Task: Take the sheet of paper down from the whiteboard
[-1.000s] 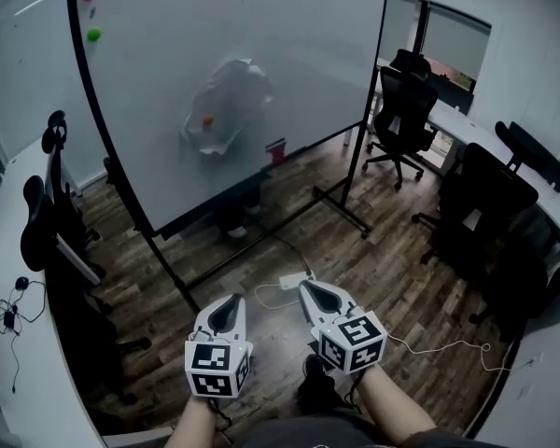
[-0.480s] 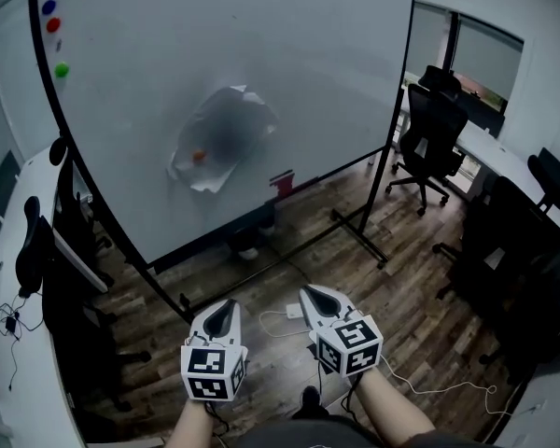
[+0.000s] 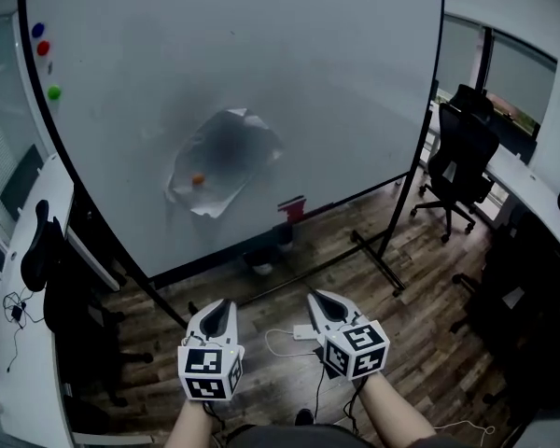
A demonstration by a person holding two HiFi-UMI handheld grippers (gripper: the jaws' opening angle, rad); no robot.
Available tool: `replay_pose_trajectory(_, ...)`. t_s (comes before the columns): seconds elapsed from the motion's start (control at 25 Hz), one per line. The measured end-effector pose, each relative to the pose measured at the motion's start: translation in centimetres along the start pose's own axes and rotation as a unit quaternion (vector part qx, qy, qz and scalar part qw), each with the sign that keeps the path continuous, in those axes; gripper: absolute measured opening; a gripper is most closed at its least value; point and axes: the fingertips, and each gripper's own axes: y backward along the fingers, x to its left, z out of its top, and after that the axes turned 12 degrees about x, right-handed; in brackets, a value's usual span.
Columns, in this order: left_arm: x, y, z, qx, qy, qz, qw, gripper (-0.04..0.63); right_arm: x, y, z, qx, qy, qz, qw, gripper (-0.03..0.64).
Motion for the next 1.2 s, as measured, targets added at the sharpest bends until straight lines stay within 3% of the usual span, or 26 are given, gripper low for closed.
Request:
replay_pose_trajectory(0.32, 2.8, -3.1, 3.7, -0.017, 0.01, 0.031, 0.9993, 0.025, -2.0, -3.4, 1.7, -0.002, -0.008, 0.015, 1.0, 0.023)
replay_pose_trajectory(0.6, 5.6, -8.0, 6.8, -0.028, 0.006, 0.024, 0.9993, 0.026, -4.7, -6.9, 4.2, -0.001, -0.007, -0.011, 1.0, 0.024)
replay_pose_trajectory(0.92, 10.4, -12.4, 10.8, -0.05, 0.011, 0.021, 0.9985, 0.026, -7.0, -12.6, 9.9, -0.025, -0.003, -0.035, 0.999, 0.023)
replay_pose_trajectory(1.2, 13.9, -13.6, 13.1, -0.064, 0.018, 0.068, 0.9954, 0.026, -8.2, -15.2, 12.5, -0.039, -0.009, -0.032, 0.999, 0.024)
